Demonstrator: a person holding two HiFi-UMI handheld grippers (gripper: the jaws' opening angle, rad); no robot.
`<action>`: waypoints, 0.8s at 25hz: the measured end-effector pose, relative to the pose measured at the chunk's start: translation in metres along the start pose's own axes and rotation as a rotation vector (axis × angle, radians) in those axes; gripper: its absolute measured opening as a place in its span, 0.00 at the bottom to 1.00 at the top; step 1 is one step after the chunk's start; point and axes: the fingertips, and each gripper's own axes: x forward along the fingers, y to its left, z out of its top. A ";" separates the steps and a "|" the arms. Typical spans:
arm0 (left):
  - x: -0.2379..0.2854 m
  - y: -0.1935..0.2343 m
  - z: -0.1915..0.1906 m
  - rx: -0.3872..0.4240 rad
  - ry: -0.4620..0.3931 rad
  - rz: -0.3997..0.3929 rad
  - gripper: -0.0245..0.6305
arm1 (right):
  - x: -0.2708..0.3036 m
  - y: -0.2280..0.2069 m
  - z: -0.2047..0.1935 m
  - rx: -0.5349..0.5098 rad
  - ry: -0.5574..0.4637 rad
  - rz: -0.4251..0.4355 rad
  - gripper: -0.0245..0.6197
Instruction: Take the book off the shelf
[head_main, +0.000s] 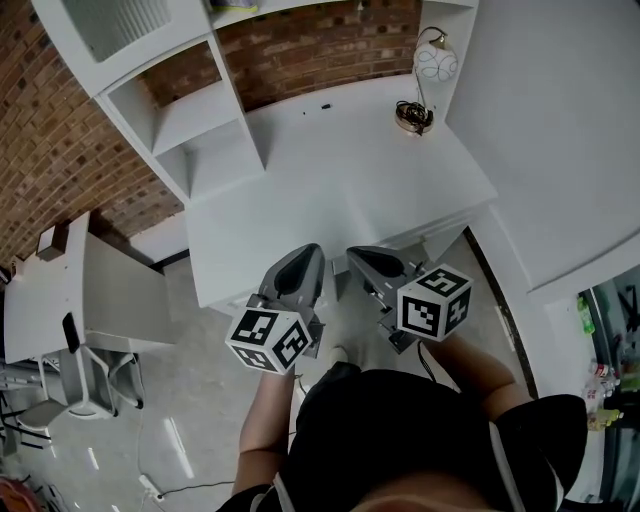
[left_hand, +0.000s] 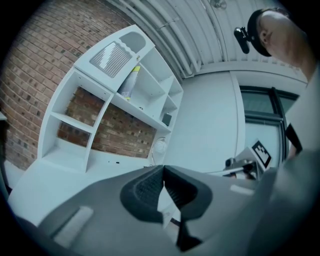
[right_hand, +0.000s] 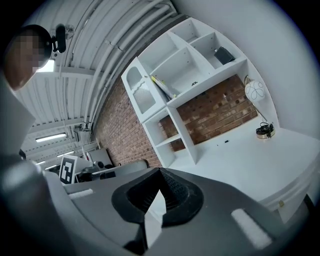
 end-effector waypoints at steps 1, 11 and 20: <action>0.001 0.004 0.002 0.001 0.001 -0.005 0.05 | 0.005 0.000 0.002 0.000 0.000 -0.003 0.04; 0.001 0.068 0.012 -0.018 0.020 -0.024 0.05 | 0.066 -0.001 0.016 -0.021 0.003 -0.039 0.04; 0.037 0.093 0.020 -0.034 0.024 -0.033 0.05 | 0.093 -0.035 0.043 -0.023 -0.014 -0.059 0.04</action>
